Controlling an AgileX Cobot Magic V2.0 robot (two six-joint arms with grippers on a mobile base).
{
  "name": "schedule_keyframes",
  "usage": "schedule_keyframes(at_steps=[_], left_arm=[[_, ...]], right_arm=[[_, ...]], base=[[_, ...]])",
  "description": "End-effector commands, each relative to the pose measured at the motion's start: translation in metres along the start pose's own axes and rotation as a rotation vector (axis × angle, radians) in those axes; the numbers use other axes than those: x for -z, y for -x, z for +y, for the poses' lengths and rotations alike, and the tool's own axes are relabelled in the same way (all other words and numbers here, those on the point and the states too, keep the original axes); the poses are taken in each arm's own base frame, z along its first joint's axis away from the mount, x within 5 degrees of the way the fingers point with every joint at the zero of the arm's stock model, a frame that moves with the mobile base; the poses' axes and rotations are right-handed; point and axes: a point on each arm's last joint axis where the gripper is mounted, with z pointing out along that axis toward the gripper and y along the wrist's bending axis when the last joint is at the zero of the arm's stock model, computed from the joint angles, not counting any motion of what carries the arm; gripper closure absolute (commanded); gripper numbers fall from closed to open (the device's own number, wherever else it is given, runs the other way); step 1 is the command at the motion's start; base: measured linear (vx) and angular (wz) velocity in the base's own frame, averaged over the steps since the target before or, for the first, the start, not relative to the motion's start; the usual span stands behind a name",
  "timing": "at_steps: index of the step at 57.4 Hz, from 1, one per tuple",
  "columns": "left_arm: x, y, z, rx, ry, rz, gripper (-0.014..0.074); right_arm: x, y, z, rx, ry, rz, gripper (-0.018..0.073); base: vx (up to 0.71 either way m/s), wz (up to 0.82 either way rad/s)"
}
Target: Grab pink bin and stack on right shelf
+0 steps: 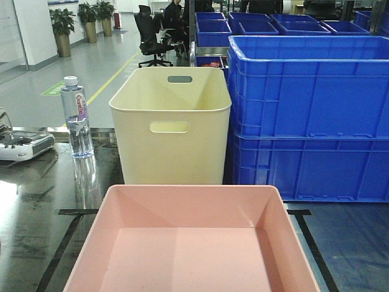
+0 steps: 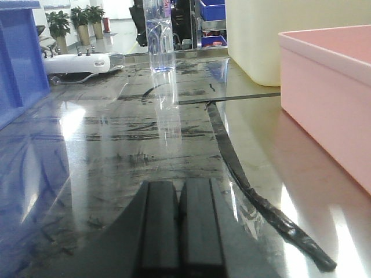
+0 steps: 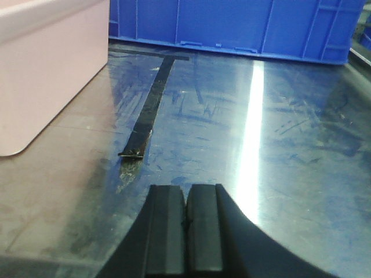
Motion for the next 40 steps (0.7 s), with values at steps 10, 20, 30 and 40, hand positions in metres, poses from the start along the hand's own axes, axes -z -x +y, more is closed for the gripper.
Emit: schedule_keyframes(at_steps=[10, 20, 30, 40], left_arm=[[0.0000, 0.0041, 0.0005, 0.008, 0.007, -0.083, 0.0598], [0.0000, 0.0041, 0.0005, 0.008, 0.007, -0.083, 0.0598], [0.0000, 0.0041, 0.0005, 0.008, 0.007, -0.083, 0.0598], [0.0000, 0.0041, 0.0005, 0.008, 0.007, -0.083, 0.0598]], right_arm=[[0.0021, 0.0148, -0.0006, -0.025, -0.008, -0.182, 0.0571], [0.0021, 0.0148, -0.0006, -0.025, -0.008, -0.182, 0.0571], [0.0021, 0.0148, -0.0006, -0.025, -0.008, -0.182, 0.0571], [0.0021, 0.0148, -0.0006, -0.025, -0.008, -0.182, 0.0571]], base=[[0.00, 0.00], [0.00, 0.00], [0.00, 0.00], [0.00, 0.00]])
